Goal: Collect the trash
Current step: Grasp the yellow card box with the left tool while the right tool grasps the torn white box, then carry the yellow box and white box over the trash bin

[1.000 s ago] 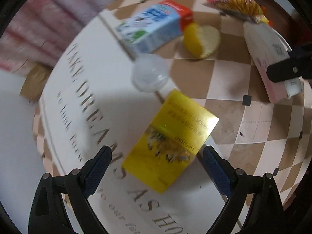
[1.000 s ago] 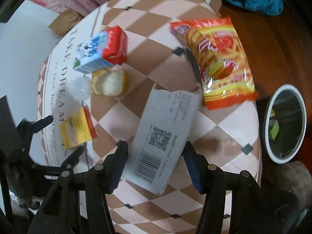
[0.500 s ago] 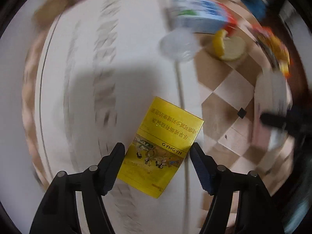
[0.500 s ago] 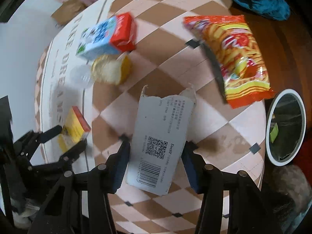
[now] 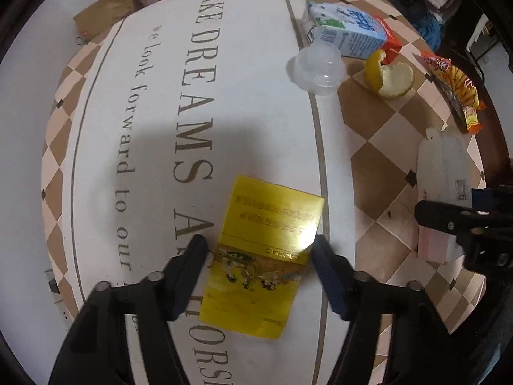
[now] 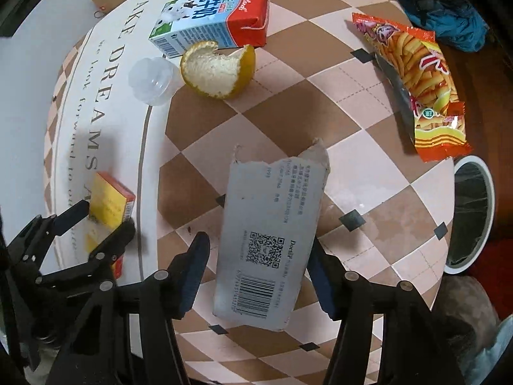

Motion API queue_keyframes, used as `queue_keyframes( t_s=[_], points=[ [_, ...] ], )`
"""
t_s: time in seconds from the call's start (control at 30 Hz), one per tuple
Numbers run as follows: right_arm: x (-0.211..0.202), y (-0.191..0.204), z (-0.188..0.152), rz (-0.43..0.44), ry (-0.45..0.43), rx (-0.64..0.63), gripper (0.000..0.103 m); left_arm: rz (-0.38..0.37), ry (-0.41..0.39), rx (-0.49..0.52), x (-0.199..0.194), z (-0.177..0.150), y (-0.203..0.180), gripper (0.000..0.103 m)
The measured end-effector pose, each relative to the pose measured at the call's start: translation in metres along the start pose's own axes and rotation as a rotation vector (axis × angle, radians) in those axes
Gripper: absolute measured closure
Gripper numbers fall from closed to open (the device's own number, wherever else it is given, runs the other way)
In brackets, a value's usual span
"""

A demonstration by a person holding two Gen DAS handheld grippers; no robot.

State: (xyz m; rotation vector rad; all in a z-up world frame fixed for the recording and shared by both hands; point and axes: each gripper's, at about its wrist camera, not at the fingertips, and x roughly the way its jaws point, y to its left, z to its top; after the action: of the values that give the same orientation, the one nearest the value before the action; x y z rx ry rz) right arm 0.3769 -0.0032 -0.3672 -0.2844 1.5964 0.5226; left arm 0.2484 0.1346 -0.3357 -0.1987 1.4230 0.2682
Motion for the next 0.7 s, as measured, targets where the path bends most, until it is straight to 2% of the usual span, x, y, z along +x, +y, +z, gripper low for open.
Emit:
queue_keyframes(
  t_s=[0.07, 0.17, 0.37, 0.5, 0.6, 0.63, 0.7],
  points=[
    [-0.001, 0.004, -0.004, -0.021, -0.026, -0.013, 0.053, 0.041, -0.005, -0.007, -0.007, -0.009, 0.007, 0.046],
    [-0.004, 0.005, -0.012, -0.015, -0.064, -0.035, 0.053, 0.068, -0.034, -0.054, -0.017, -0.032, 0.004, 0.046],
    [-0.035, -0.005, -0.043, -0.002, -0.190, -0.072, 0.053, 0.162, -0.178, -0.144, -0.067, -0.066, 0.001, 0.046],
    [-0.067, -0.015, -0.066, 0.030, -0.278, -0.091, 0.053, 0.160, -0.262, -0.197, -0.106, -0.082, -0.012, 0.046],
    [-0.091, -0.023, -0.078, 0.053, -0.332, -0.093, 0.053, 0.145, -0.325, -0.217, -0.135, -0.082, -0.027, 0.046],
    [-0.099, -0.025, -0.084, 0.059, -0.353, -0.093, 0.053, 0.137, -0.344, -0.215, -0.139, -0.064, -0.031, 0.046],
    [-0.117, -0.033, -0.093, 0.065, -0.406, -0.082, 0.053, 0.124, -0.389, -0.211, -0.161, -0.066, -0.046, 0.046]
  ],
)
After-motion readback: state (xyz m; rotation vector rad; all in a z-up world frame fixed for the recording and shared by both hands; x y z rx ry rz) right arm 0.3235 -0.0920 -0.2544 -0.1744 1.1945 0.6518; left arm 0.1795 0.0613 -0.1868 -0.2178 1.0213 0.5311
